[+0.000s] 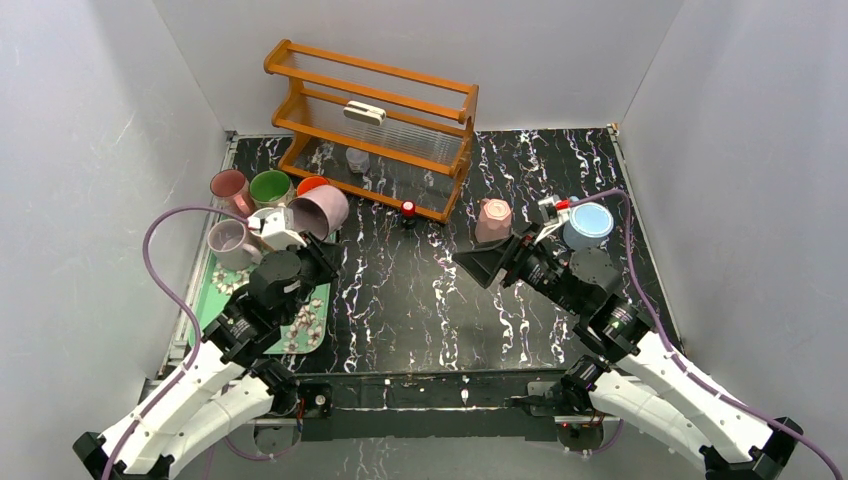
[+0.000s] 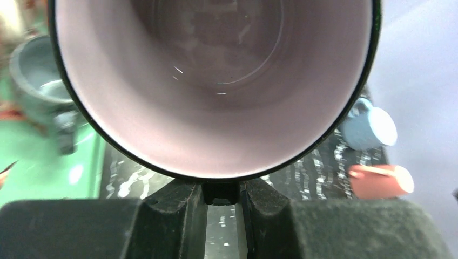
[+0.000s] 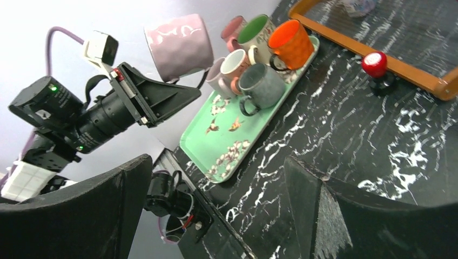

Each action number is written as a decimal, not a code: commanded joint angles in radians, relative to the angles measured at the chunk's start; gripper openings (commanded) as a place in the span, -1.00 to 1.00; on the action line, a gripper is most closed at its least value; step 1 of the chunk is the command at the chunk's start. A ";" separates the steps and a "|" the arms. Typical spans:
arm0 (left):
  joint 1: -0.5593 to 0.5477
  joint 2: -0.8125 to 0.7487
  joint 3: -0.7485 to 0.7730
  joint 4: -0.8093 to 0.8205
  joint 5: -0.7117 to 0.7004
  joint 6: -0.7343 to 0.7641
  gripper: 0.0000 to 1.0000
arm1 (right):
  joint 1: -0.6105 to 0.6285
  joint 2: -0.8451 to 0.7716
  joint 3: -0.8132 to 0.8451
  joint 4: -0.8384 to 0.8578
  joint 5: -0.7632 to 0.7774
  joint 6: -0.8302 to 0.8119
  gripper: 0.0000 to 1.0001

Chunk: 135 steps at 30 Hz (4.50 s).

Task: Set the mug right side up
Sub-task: Place the cup on the tray.

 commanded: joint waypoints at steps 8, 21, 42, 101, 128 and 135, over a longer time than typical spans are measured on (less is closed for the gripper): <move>0.005 0.064 0.114 -0.338 -0.424 -0.191 -1.00 | 0.005 -0.017 0.057 -0.162 0.115 0.009 0.97; 0.010 0.194 0.229 -0.559 -0.569 -0.334 -1.00 | 0.005 -0.032 0.049 -0.209 0.171 -0.031 0.97; 0.307 0.321 0.268 -0.695 -0.375 -0.458 -1.00 | 0.005 -0.015 0.066 -0.249 0.185 -0.067 0.97; 0.918 0.683 0.113 -0.415 -0.073 -0.408 -0.75 | 0.005 -0.024 0.072 -0.291 0.204 -0.046 0.97; 0.924 0.596 0.281 -0.541 -0.117 -0.388 0.50 | 0.005 0.050 0.110 -0.408 0.370 0.026 0.97; 0.911 0.581 0.303 -0.492 -0.027 -0.291 0.87 | 0.005 0.148 0.174 -0.567 0.568 0.175 0.97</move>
